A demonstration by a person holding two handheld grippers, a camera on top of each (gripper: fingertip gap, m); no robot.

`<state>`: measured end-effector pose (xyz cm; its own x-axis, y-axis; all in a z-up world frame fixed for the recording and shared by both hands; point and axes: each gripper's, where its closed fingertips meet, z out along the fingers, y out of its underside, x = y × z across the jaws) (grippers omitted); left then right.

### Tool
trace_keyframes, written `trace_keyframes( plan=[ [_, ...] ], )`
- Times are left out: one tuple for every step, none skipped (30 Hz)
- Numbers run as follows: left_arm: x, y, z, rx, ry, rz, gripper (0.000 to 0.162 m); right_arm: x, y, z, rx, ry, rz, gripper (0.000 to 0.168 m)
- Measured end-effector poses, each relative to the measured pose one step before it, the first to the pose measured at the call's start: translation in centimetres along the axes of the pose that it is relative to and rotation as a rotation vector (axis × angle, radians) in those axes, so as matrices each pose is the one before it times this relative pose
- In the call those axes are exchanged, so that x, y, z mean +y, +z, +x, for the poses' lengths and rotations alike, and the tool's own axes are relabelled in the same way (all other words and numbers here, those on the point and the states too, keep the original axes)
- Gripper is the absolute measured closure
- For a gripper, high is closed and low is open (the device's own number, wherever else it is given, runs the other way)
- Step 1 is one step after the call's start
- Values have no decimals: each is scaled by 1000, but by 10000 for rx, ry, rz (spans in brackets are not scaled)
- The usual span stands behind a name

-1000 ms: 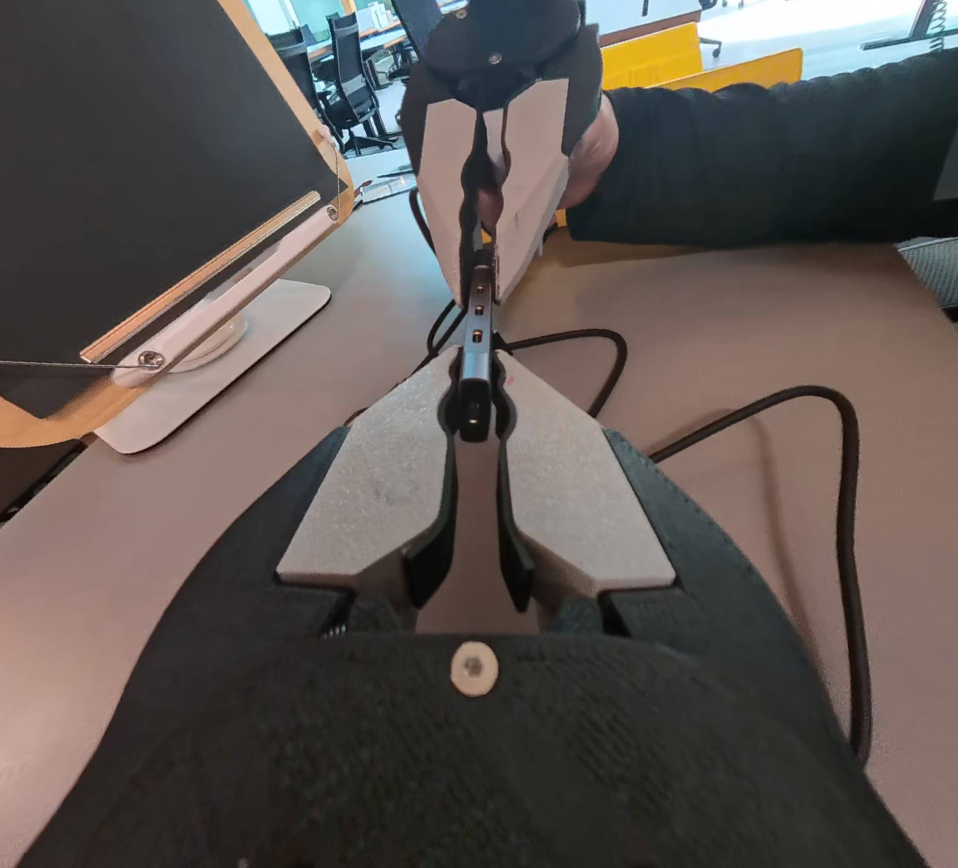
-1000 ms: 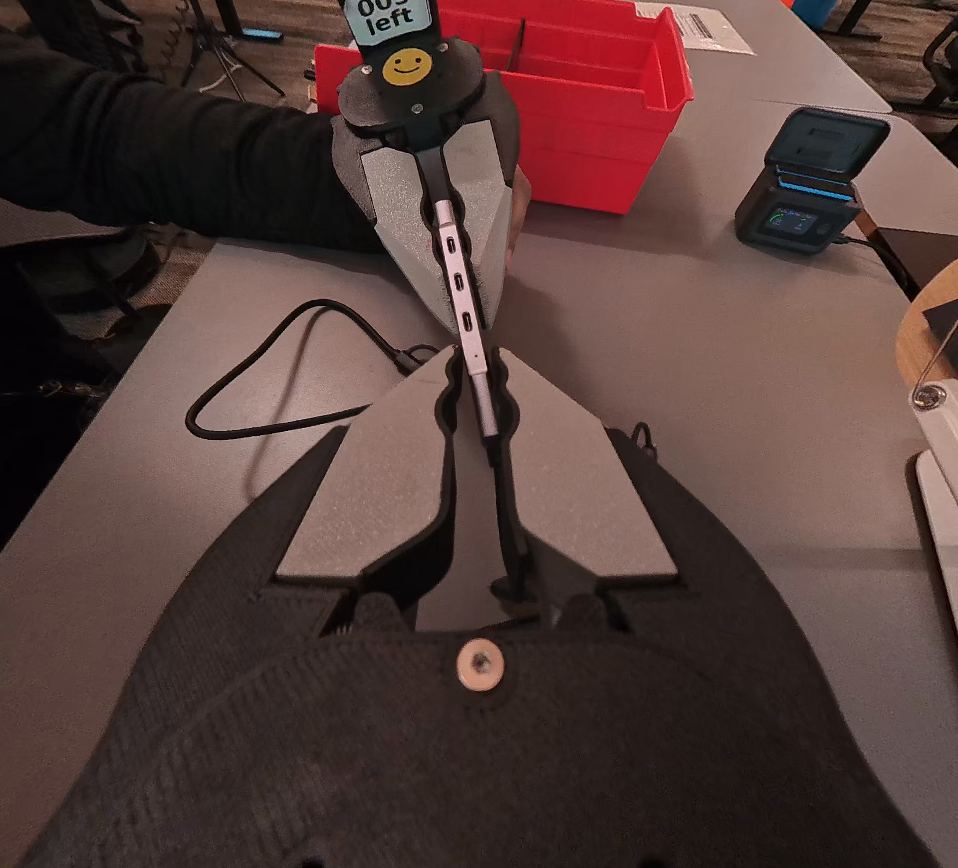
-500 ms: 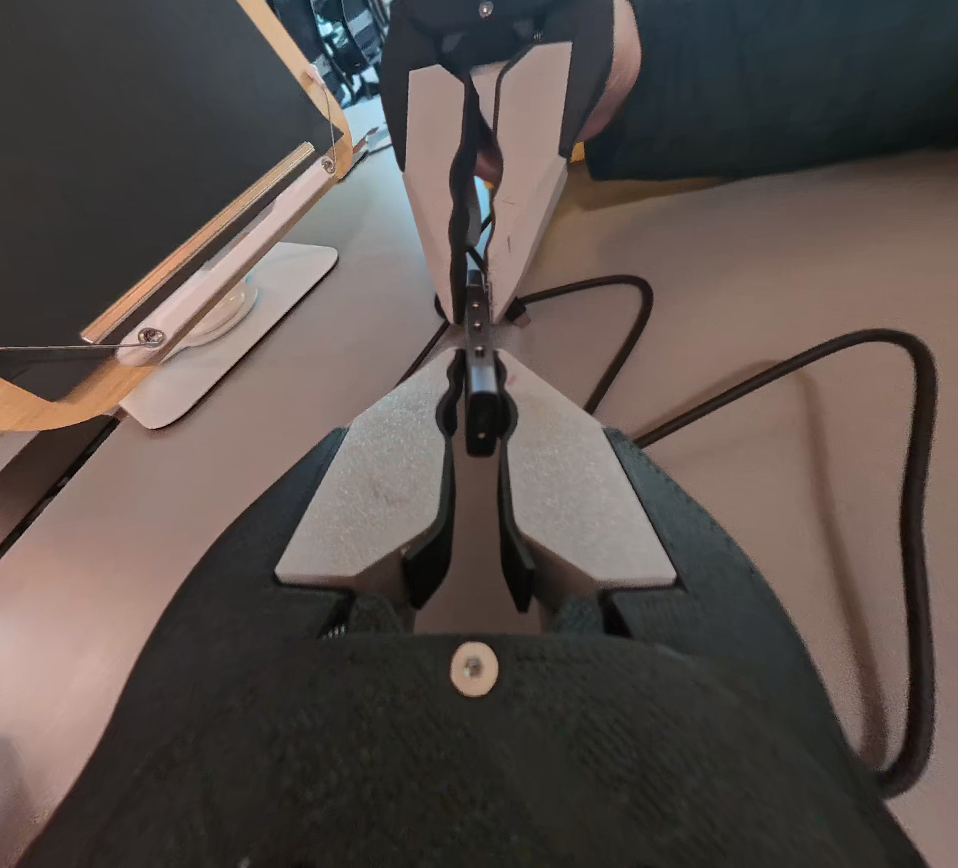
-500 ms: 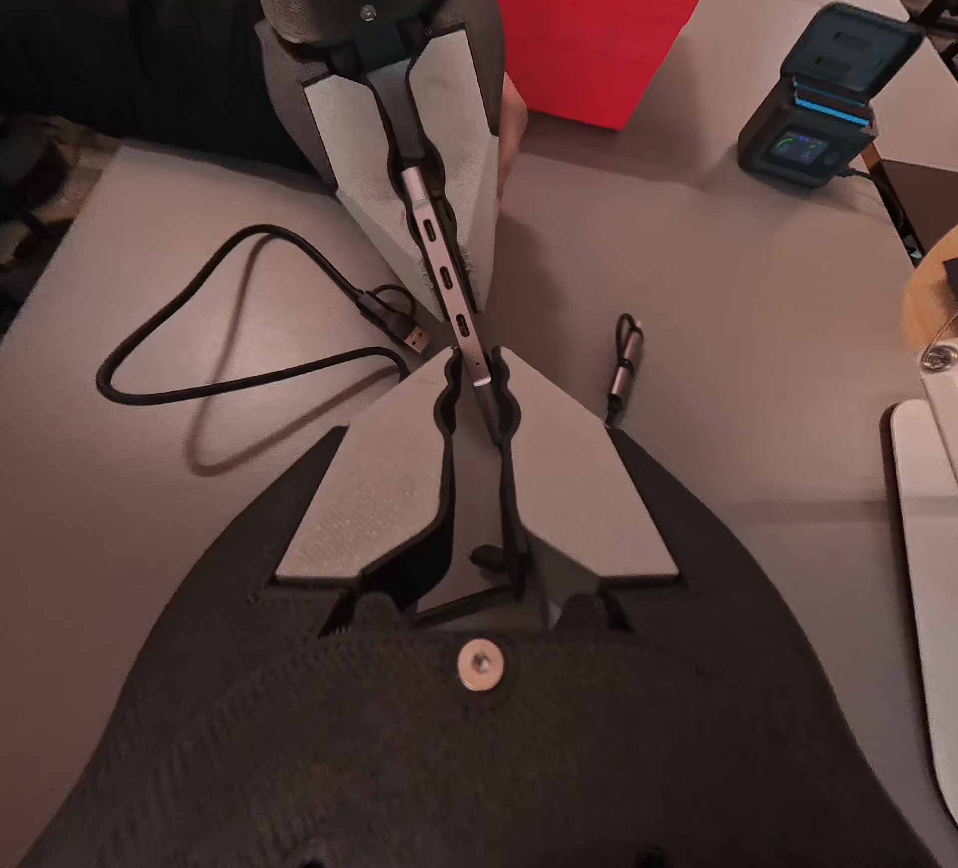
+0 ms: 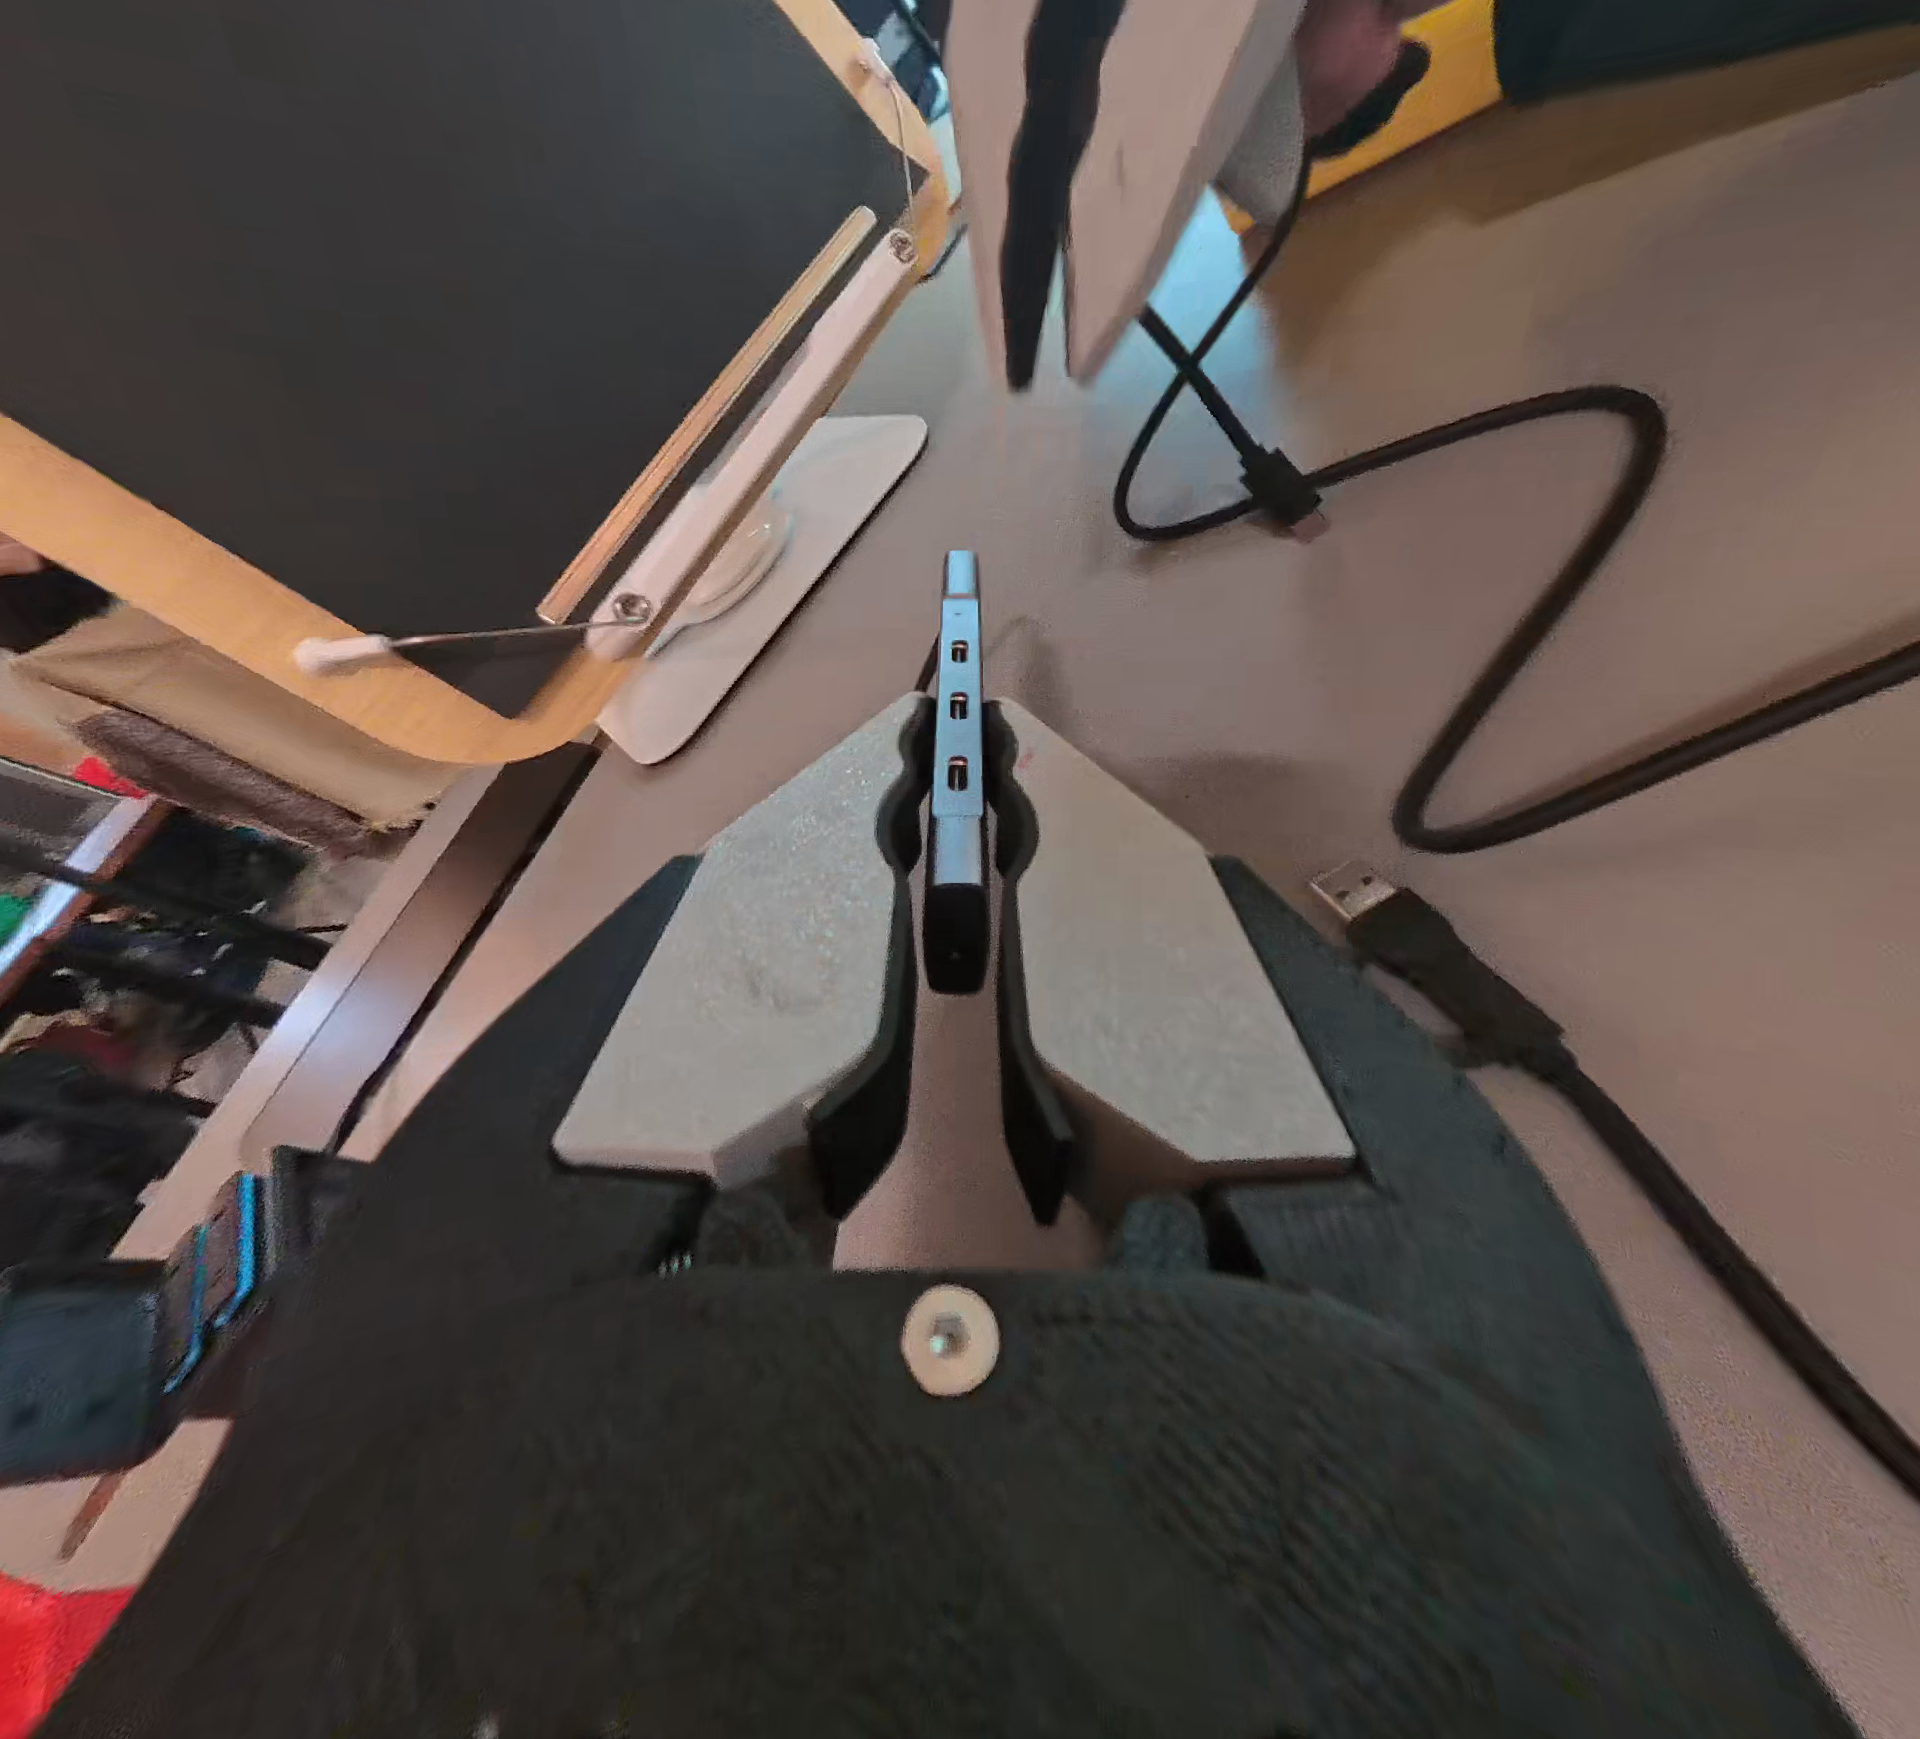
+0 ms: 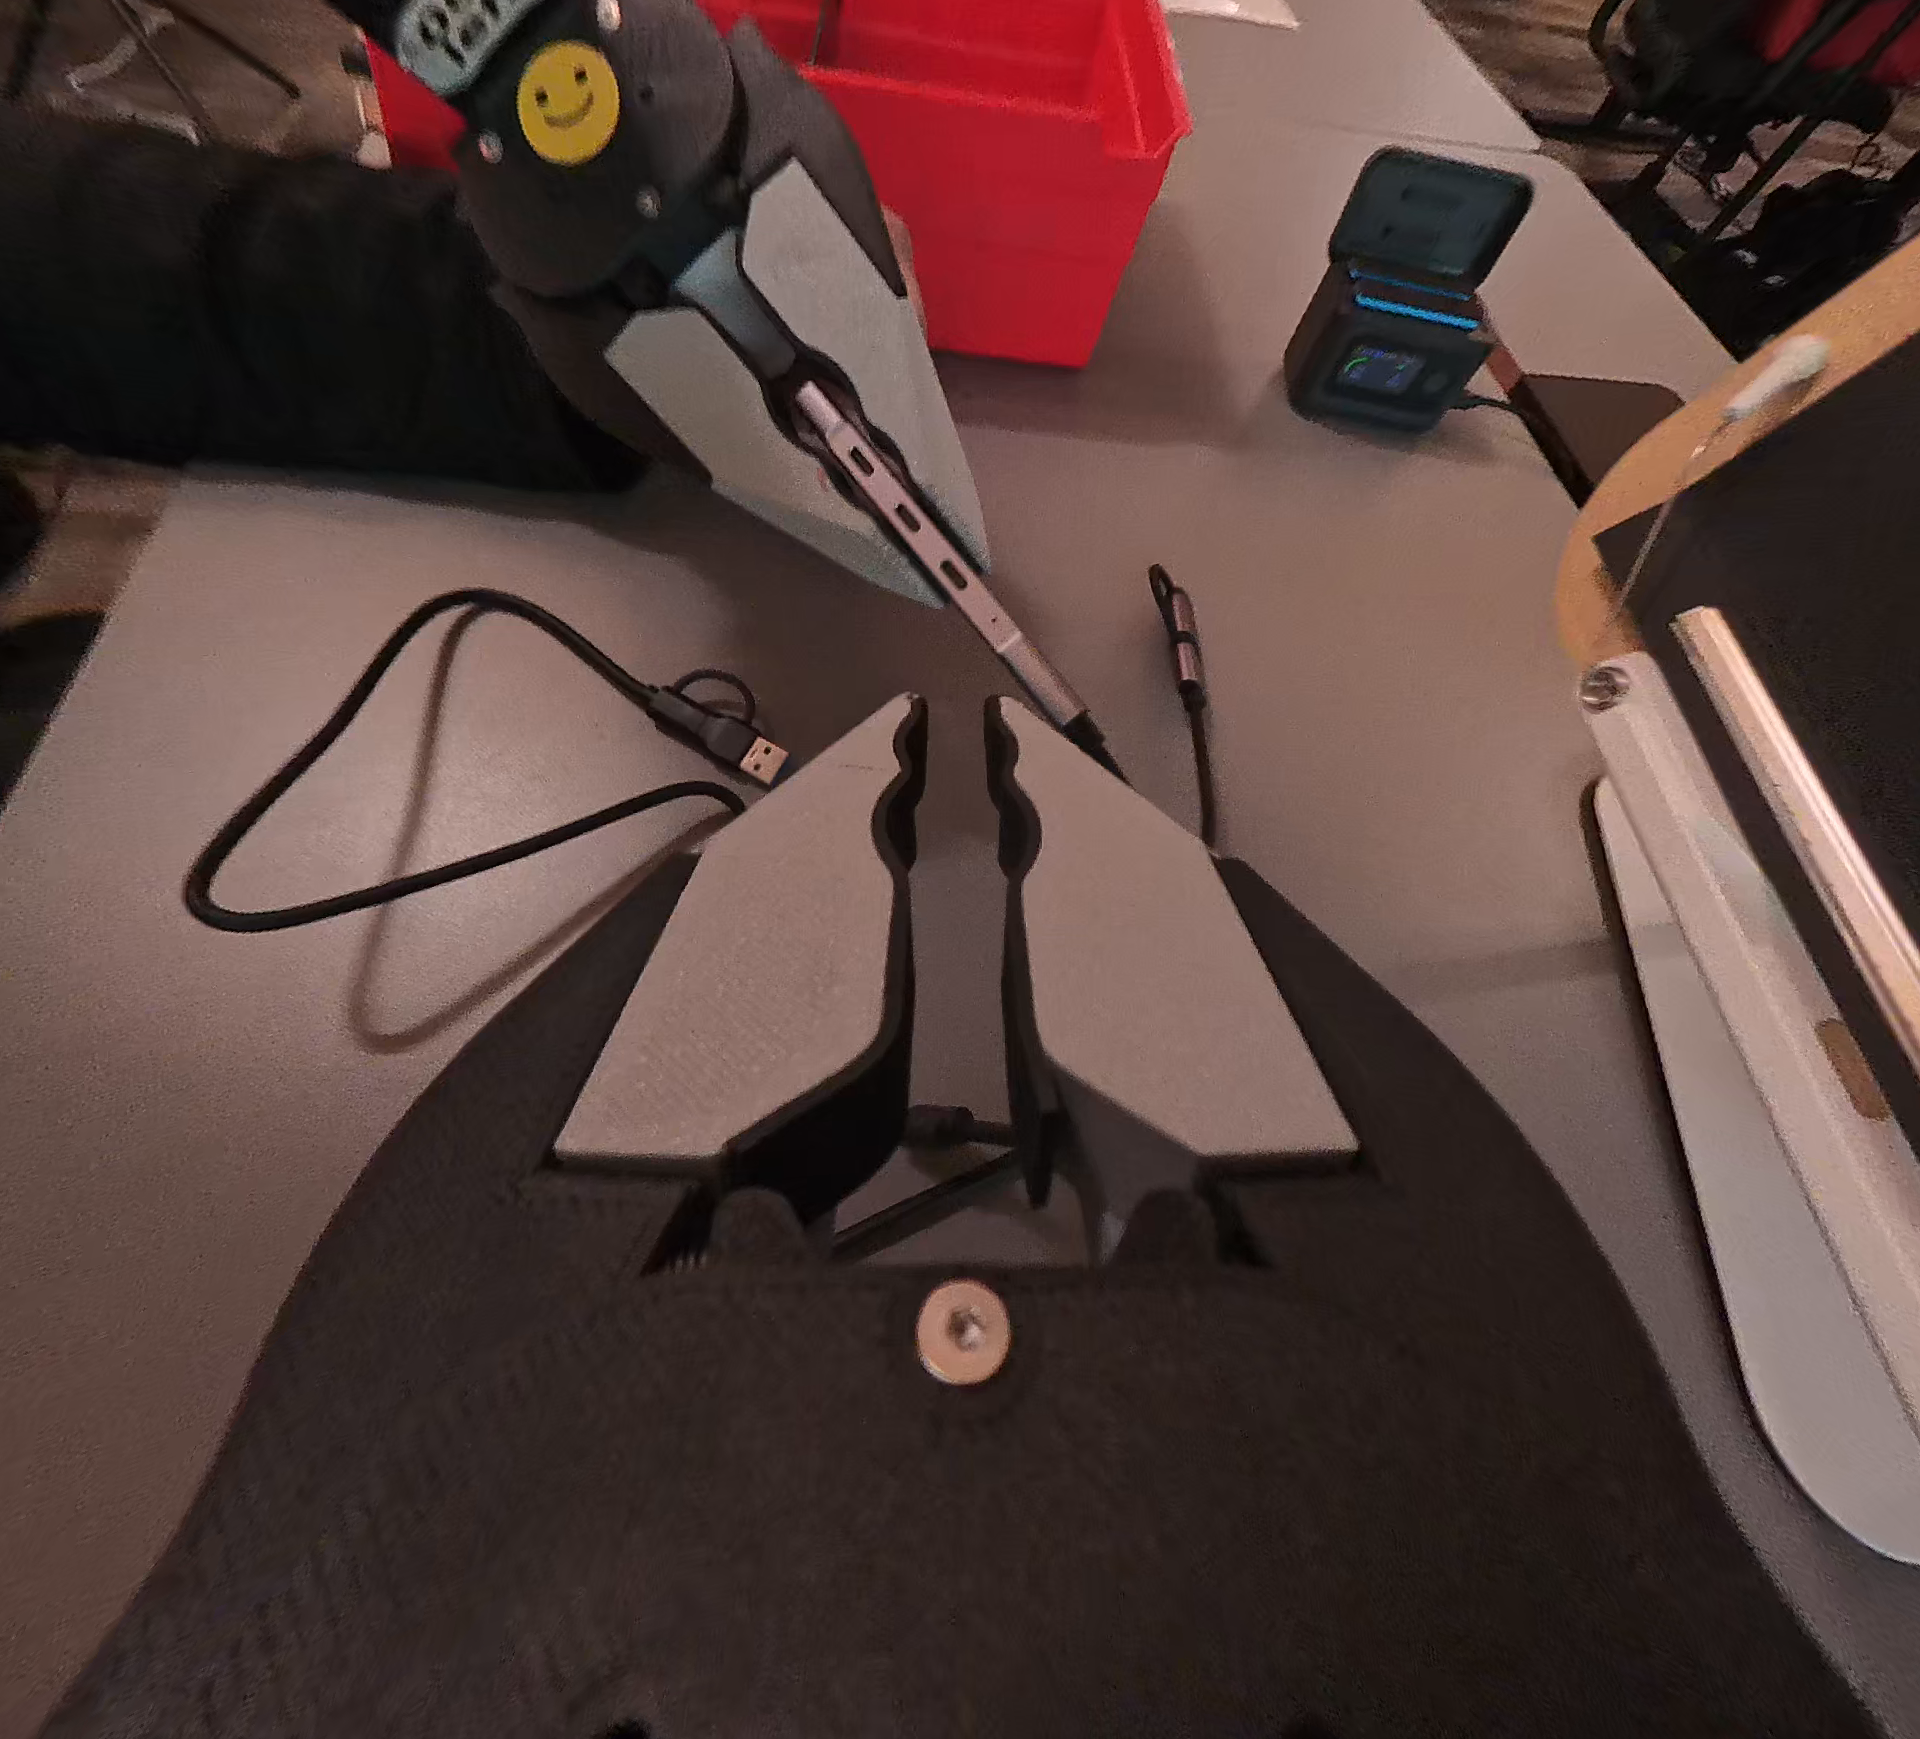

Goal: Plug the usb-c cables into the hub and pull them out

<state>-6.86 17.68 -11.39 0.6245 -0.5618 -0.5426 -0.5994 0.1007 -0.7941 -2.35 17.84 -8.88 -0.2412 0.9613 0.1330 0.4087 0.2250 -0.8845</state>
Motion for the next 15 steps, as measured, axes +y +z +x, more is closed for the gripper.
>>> trace_keyframes(
  plan=[
    [133, 6, 220, 198, -85, -7, 155, -324, -474, 20, -42, 141, 66, 161],
    [38, 78, 137, 48, 28, 11, 155, -144, -452, -323, -191, 92, -80, 162],
    [135, 144, 97, -24, 141, -79, 155, 100, -430, -648, -334, 47, -248, 162],
    [198, 173, 172, 10, 129, -149, 155, 418, -407, -858, -405, 20, -431, 162],
    [142, 163, 140, -10, 119, -117, 155, 685, -330, -756, -296, 32, -565, 162],
    [43, 153, 57, -82, 143, -41, 155, 909, -220, -525, -148, 105, -643, 164],
    [29, 134, -28, -135, 168, -32, 155, 1187, -87, -543, -201, 247, -767, 165],
    [72, 127, -54, -146, 161, -51, 154, 1368, 58, -454, -176, 337, -845, 166],
    [106, 122, -29, -124, 157, -77, 155, 1376, 153, -183, -35, 301, -816, 166],
    [134, 115, -35, -119, 165, -85, 155, 1215, 159, 173, 185, 210, -700, 166],
    [82, 90, -33, -112, 132, -58, 155, 1057, 108, 419, 318, 164, -577, 167],
    [15, 47, -62, -97, 58, -12, 154, 806, 72, 311, 190, 196, -412, 168],
    [-71, 12, -55, -55, -11, 34, 155, 499, 68, 246, 92, 222, -235, 168],
    [-50, 0, -1, 12, -61, 32, 155, 178, 59, 528, 204, 225, -77, 168],
    [-17, -3, -9, 2, -44, 13, 155, 88, 85, 573, 195, 218, -39, 168]
  ],
)
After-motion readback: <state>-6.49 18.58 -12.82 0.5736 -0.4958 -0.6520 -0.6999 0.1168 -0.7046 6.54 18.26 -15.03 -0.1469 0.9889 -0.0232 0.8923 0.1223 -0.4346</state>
